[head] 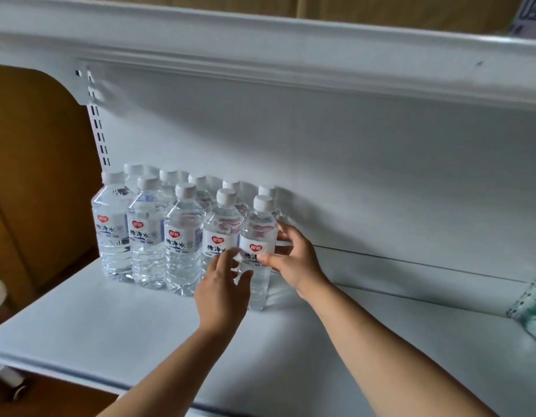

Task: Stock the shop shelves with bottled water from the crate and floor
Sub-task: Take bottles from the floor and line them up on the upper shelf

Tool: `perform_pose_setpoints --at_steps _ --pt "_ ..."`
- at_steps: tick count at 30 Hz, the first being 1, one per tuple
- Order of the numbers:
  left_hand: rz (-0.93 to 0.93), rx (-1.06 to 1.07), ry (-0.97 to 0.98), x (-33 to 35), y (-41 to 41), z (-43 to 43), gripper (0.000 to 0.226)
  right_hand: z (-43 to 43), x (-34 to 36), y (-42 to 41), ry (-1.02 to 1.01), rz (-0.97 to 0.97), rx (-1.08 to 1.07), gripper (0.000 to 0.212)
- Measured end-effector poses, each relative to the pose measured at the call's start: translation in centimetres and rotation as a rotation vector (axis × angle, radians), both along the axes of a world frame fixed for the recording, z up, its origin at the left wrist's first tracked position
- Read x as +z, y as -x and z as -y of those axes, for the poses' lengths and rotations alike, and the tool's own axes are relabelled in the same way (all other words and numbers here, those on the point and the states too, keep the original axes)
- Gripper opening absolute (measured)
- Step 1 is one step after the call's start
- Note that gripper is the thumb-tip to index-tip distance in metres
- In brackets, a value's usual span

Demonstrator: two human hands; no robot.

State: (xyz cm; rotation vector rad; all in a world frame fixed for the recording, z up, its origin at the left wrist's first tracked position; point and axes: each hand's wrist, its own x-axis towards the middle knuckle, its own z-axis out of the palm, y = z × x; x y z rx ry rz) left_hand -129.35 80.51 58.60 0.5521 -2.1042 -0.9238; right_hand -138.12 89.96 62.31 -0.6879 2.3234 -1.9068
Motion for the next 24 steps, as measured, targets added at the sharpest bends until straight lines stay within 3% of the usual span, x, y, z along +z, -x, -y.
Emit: perform_pose_setpoints --at_steps 9,13,18,24 --pt "-0.027 -0.052 -0.039 -0.7 -0.5 0.5 0.03 -0.8 -0.8 -0.3 -0.022 0.031 -0.043 0.054" --pt "-0.118 -0.133 -0.016 -2.5 -1.9 -0.7 0.032 -3.7 -0.6 -1.7 0.11 0.094 -0.1 0.043" --pt "-0.133 -0.455 -0.09 -2.9 -3.3 -7.2 0.035 -10.7 -0.1 -5.8 0.22 0.104 -0.263 0.024" --pt "-0.068 -0.882 -0.118 -2.4 -6.6 -21.7 0.04 -26.2 -1.5 -16.1 0.264 0.096 -0.583 0.021"
